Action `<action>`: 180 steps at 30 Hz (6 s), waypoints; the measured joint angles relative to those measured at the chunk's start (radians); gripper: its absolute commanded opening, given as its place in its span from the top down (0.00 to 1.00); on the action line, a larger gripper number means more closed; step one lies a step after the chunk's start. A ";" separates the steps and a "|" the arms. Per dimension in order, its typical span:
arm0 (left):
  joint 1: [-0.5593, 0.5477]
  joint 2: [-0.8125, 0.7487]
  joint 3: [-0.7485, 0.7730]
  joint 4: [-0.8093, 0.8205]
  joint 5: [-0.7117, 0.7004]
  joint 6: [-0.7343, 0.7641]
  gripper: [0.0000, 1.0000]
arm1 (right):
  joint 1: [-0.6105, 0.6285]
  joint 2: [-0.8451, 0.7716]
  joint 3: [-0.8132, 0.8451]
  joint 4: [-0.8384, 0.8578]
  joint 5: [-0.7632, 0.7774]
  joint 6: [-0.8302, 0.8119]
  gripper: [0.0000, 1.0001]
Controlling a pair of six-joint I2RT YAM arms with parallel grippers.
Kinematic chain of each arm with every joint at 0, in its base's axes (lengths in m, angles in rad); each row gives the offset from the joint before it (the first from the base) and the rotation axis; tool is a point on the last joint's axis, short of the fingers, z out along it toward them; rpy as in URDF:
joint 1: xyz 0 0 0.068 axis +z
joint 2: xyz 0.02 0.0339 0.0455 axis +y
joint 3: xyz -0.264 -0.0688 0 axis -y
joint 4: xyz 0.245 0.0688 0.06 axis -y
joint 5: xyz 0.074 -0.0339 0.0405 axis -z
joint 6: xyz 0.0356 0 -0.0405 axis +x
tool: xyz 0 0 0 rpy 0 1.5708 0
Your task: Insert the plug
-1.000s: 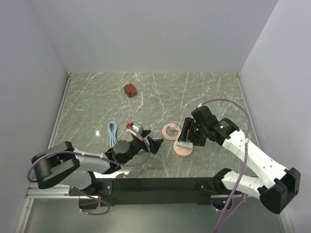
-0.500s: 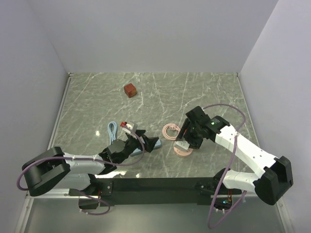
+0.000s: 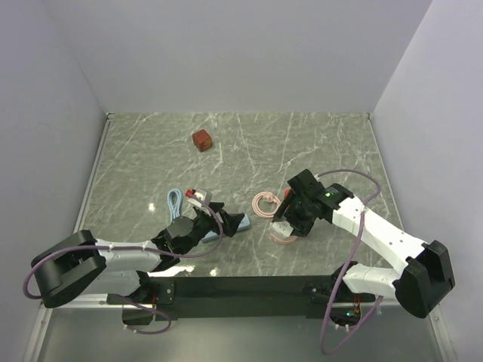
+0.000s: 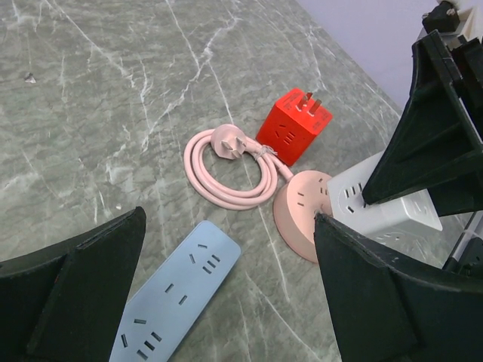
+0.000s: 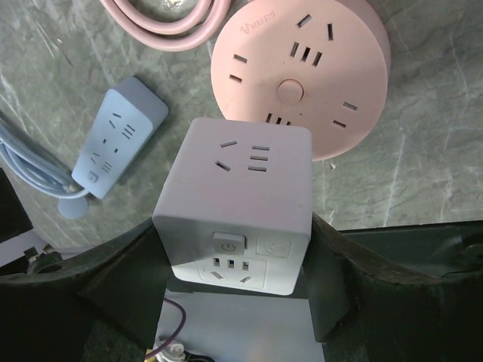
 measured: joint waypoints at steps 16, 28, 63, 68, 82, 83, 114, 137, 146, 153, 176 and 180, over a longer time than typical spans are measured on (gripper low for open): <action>0.016 -0.061 -0.025 -0.008 0.006 -0.019 0.01 | 0.030 0.016 -0.057 0.032 -0.026 0.077 1.00; 0.025 -0.080 -0.039 -0.009 0.008 -0.024 0.01 | 0.030 0.051 -0.016 -0.011 0.021 0.095 1.00; 0.033 -0.150 -0.082 -0.007 0.049 -0.048 0.01 | 0.113 0.082 0.015 -0.066 0.093 0.371 1.00; 0.033 -0.151 -0.082 -0.008 0.049 -0.048 0.01 | 0.113 0.103 0.016 -0.055 0.090 0.379 1.00; 0.034 -0.159 -0.082 -0.009 0.048 -0.049 0.01 | 0.113 0.116 0.013 -0.045 0.088 0.413 1.00; 0.034 -0.164 -0.082 -0.009 0.048 -0.048 0.01 | 0.113 0.117 0.013 -0.043 0.087 0.414 1.00; 0.089 -0.181 -0.100 -0.050 0.020 -0.048 0.01 | 0.000 0.167 -0.084 0.092 -0.136 0.389 1.00; 0.108 -0.179 -0.100 -0.072 0.013 -0.044 0.01 | -0.003 0.163 0.021 0.072 0.079 0.012 0.55; 0.108 -0.179 -0.099 -0.074 0.013 -0.044 0.01 | -0.003 0.117 0.023 0.161 0.085 -0.072 0.04; 0.108 -0.197 -0.099 -0.092 0.010 -0.042 0.01 | -0.003 0.115 0.123 0.107 0.156 -0.137 0.02; 0.008 -0.055 -0.042 0.006 0.120 0.083 0.01 | -0.138 0.130 0.210 0.197 0.444 -0.556 0.01; -0.005 0.022 0.002 0.064 0.150 0.104 0.01 | -0.190 0.195 0.248 0.226 0.449 -0.616 0.00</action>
